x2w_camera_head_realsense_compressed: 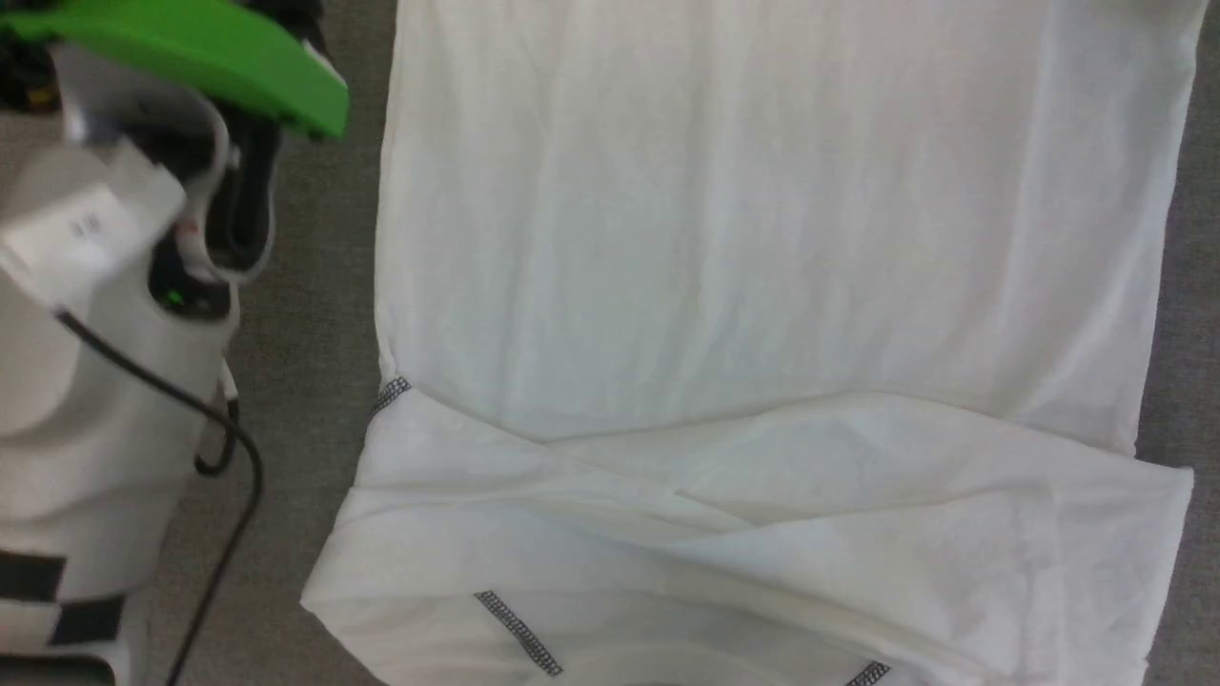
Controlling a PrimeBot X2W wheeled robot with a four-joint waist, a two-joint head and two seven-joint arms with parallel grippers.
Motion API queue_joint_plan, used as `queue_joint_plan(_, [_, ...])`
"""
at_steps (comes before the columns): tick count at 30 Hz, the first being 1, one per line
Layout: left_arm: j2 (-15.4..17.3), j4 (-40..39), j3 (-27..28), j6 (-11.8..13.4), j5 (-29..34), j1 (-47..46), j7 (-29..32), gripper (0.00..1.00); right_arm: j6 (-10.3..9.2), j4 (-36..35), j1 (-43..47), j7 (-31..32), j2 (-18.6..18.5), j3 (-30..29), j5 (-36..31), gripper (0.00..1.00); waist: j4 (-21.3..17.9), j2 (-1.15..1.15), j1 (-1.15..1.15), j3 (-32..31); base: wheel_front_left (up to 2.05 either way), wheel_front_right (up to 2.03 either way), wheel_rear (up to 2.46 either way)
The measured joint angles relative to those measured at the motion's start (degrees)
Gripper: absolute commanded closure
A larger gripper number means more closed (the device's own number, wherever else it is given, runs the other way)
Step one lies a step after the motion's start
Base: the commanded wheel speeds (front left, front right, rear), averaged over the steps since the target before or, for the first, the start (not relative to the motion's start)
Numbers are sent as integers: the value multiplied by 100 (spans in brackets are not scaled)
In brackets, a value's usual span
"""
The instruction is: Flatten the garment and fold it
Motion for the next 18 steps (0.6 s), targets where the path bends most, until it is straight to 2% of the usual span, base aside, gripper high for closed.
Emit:
queue_joint_plan(6, [130,1237,-449,-249,-183,-1749,2061,0,0,-169,-279,-51,92,361,296,100,-292,0,0,98,0,0,0])
queue_joint_plan(9, [141,1822,-673,-259,-202,-2317,2911,0,0,-214,-343,-87,126,536,447,100,-443,0,0,168,0,0,0])
queue_joint_plan(13, [178,2388,-933,-60,-152,-2672,3965,0,0,-265,-349,-161,144,750,639,100,-641,0,0,266,0,0,0])
queue_joint_plan(18, [170,2514,-999,147,-213,-2832,4686,0,0,-311,-353,-252,53,867,817,100,-765,0,0,436,0,0,0])
